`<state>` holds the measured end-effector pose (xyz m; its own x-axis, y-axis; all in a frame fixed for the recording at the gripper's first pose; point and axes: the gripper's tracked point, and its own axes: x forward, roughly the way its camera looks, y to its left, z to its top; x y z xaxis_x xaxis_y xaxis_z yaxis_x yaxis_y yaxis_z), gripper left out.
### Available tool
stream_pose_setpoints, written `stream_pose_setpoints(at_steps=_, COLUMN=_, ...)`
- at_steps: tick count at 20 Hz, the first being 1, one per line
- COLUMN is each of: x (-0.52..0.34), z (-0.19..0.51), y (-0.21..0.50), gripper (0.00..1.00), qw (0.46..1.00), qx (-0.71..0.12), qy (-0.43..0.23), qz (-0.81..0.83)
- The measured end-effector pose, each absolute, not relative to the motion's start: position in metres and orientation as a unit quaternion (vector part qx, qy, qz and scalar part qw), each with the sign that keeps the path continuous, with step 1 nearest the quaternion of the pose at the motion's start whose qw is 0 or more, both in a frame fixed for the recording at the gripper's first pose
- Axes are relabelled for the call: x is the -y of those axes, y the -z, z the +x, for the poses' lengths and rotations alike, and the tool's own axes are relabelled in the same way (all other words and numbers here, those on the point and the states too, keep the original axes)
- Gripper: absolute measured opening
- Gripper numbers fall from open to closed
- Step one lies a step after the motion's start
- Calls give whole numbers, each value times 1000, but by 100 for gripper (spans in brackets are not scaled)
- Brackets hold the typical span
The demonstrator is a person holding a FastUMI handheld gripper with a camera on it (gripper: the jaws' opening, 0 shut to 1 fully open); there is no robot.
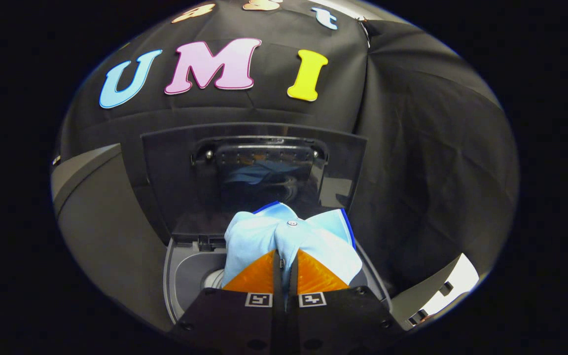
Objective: Put the clothes into the washing machine and then close the washing machine lid.
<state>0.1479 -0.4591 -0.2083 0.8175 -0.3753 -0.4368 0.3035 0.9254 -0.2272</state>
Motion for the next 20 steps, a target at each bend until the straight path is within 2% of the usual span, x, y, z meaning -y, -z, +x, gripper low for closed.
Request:
stream_pose_setpoints(at_steps=17, x=484, z=141, y=352, gripper=5, qw=906, qx=-378, qy=184, qz=-51)
stream_pose_setpoints(at_steps=20, x=488, z=140, y=357, gripper=5, qw=901, qx=-383, qy=189, qz=-67)
